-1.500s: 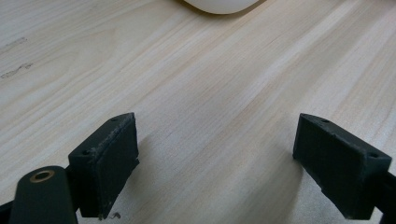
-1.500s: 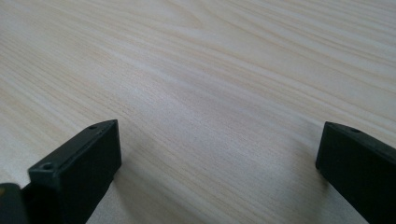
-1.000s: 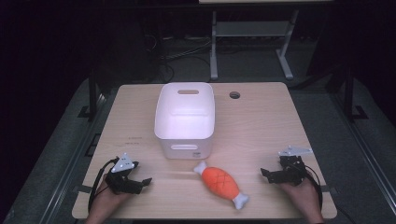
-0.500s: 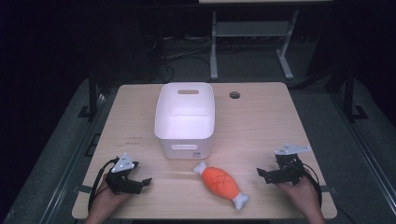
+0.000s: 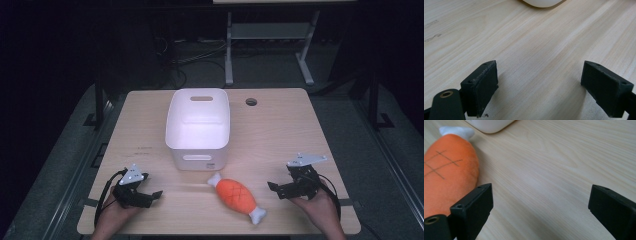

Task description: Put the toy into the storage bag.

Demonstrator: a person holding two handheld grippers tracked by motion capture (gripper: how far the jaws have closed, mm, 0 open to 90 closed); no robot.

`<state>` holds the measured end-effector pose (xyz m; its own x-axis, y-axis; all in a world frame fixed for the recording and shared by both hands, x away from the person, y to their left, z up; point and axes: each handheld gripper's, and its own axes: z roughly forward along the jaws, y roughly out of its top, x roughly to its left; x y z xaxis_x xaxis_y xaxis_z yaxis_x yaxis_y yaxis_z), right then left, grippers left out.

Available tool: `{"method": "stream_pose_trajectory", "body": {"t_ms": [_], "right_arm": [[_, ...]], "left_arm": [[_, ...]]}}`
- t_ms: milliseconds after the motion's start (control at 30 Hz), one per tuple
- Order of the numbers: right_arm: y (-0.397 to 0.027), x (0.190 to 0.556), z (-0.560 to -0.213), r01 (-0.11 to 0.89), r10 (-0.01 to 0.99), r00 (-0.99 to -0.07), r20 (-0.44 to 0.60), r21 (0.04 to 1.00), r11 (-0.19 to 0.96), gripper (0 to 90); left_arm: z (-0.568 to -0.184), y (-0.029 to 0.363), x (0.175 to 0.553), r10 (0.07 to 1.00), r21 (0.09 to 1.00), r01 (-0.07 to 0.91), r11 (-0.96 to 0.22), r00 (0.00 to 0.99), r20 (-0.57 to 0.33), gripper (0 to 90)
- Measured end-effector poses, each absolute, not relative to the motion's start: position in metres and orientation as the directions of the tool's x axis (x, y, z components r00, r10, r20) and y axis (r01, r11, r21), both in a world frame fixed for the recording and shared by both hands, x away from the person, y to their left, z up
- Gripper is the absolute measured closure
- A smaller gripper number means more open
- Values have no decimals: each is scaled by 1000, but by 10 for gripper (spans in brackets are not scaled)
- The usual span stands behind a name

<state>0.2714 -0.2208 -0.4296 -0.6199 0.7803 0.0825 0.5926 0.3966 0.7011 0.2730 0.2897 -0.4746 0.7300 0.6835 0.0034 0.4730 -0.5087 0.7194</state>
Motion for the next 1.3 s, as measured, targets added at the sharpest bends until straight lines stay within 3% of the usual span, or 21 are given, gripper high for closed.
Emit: {"method": "stream_pose_trajectory", "body": {"t_ms": [1300], "right_arm": [[-147, 261, -420, 532, 640, -762, 100, 661, 530, 55]], "left_arm": [[-475, 290, 273, 684, 719, 473, -509, 730, 3, 131]]}}
